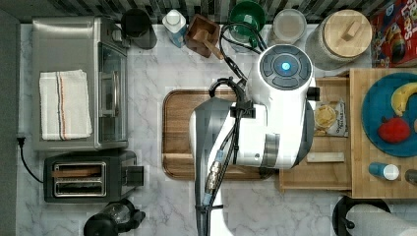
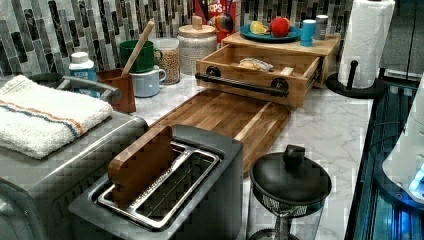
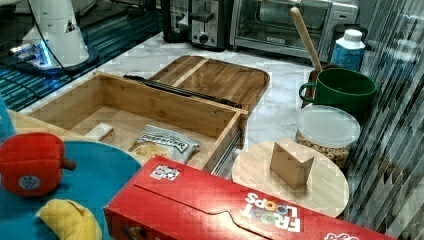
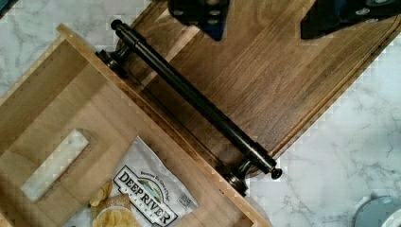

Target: Close the drawer.

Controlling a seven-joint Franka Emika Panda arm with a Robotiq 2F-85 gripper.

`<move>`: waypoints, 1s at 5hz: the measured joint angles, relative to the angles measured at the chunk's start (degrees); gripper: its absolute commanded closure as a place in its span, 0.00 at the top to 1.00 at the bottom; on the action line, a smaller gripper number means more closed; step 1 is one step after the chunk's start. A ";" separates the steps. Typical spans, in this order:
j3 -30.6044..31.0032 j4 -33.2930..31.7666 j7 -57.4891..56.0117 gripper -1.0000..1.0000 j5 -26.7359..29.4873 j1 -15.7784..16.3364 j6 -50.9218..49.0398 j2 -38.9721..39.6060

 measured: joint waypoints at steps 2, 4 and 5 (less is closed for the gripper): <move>-0.16 -0.22 -0.01 0.00 -0.10 -0.06 0.90 0.03; -0.59 -0.73 -0.07 1.00 -0.18 -0.08 0.74 0.66; -0.64 -1.29 -0.16 1.00 2.13 -0.11 0.77 0.86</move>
